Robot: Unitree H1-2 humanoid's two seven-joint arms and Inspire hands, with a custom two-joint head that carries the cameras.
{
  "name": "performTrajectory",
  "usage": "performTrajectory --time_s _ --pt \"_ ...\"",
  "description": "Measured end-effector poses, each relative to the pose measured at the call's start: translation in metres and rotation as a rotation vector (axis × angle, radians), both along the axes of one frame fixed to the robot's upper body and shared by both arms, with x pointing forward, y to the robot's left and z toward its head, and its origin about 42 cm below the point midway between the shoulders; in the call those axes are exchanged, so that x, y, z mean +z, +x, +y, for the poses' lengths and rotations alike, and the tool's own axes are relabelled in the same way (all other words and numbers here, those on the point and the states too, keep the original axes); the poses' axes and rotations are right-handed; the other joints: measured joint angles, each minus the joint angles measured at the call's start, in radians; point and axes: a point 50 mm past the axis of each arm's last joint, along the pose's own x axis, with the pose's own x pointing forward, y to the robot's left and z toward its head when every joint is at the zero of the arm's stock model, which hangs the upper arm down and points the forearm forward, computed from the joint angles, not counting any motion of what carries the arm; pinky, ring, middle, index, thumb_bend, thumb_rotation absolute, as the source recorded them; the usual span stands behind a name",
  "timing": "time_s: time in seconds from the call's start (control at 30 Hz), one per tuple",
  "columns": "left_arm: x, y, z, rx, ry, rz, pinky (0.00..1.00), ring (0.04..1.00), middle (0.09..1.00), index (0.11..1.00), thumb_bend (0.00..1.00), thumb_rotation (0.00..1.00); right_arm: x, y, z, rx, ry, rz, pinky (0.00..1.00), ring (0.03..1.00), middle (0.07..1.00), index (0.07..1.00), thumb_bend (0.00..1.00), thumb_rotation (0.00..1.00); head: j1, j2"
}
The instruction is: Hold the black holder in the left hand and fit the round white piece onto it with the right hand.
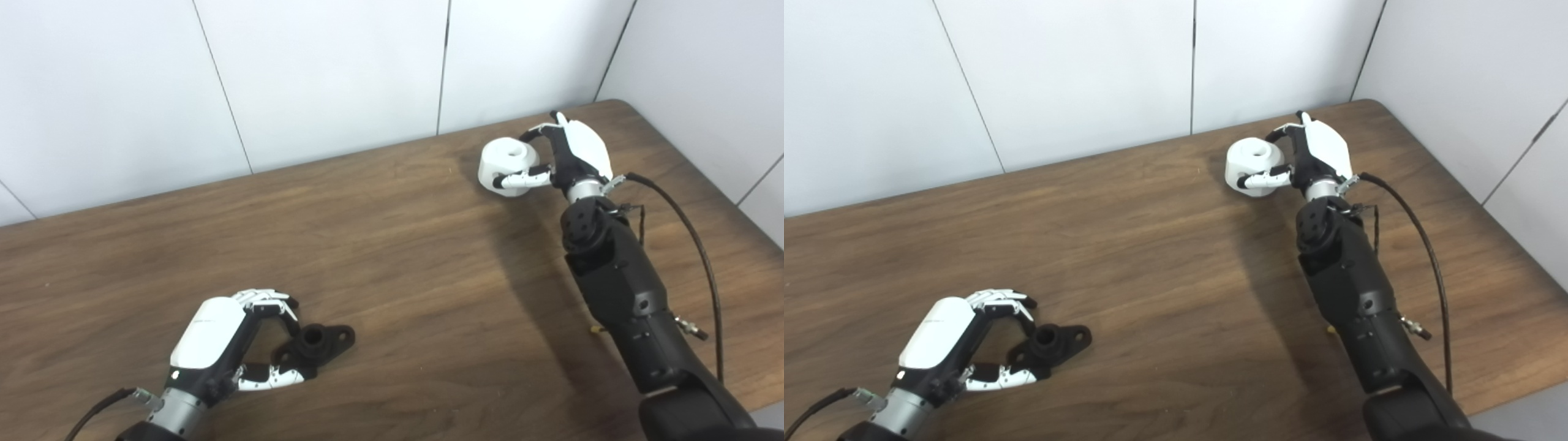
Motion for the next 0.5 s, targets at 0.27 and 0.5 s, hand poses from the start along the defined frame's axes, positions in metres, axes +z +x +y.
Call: performTrajectory --time_s 0.27,0.5 --pt "0.0002 0.0002 -0.0001 0.000 0.003 -0.002 0.81 0.778 0.730 0.483 0.52 0.05 -0.0023 0.0004 -0.0001 -0.008 0.001 -0.007 1.00 1.000 0.959 0.630 0.92 0.27 0.002 0.002" --pt "0.0002 0.0002 -0.0001 0.000 0.003 -0.002 0.81 0.781 0.734 0.483 0.52 0.05 -0.0039 0.0006 -0.0022 -0.008 0.028 -0.024 1.00 1.000 0.918 0.497 0.57 0.15 0.002 0.002"
